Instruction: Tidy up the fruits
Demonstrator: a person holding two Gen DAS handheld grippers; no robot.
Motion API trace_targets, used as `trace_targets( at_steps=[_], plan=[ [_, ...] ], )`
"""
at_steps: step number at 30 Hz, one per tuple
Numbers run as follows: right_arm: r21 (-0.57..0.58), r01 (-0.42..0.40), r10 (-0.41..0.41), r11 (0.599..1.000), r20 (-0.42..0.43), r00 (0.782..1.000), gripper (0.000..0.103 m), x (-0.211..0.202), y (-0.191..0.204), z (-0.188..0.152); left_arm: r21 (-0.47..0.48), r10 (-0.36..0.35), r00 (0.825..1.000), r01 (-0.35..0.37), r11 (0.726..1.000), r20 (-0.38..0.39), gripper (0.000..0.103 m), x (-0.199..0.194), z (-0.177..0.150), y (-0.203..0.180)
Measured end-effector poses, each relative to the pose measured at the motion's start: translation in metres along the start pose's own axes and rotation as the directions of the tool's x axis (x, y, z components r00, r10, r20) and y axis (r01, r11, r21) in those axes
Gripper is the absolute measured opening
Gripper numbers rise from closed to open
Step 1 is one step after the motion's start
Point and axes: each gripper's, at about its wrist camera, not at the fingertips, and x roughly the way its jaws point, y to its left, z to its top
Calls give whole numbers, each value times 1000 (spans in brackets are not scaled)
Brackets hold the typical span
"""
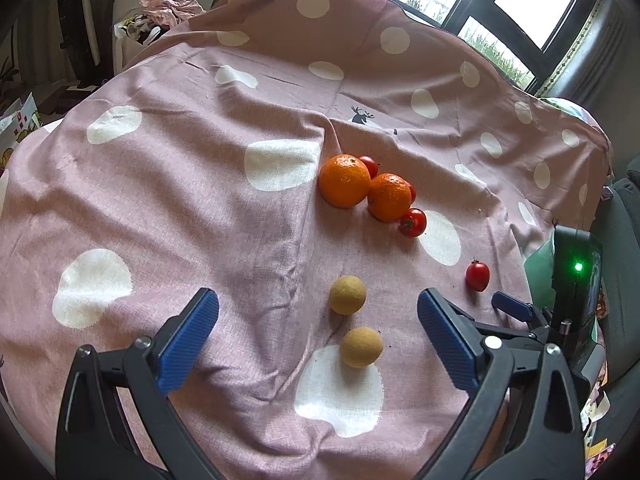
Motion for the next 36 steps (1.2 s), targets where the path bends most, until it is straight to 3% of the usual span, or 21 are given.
trace_targets(
  at_steps=[19, 36],
  plan=[
    [0, 0, 0, 1000, 0, 1000, 102, 0, 0, 0, 2, -33, 999, 33, 999, -30, 100, 3, -4, -5],
    [0, 0, 0, 1000, -1, 1000, 102, -1, 0, 0, 8, -15, 999, 15, 1000, -31, 100, 4, -5, -6]
  ],
)
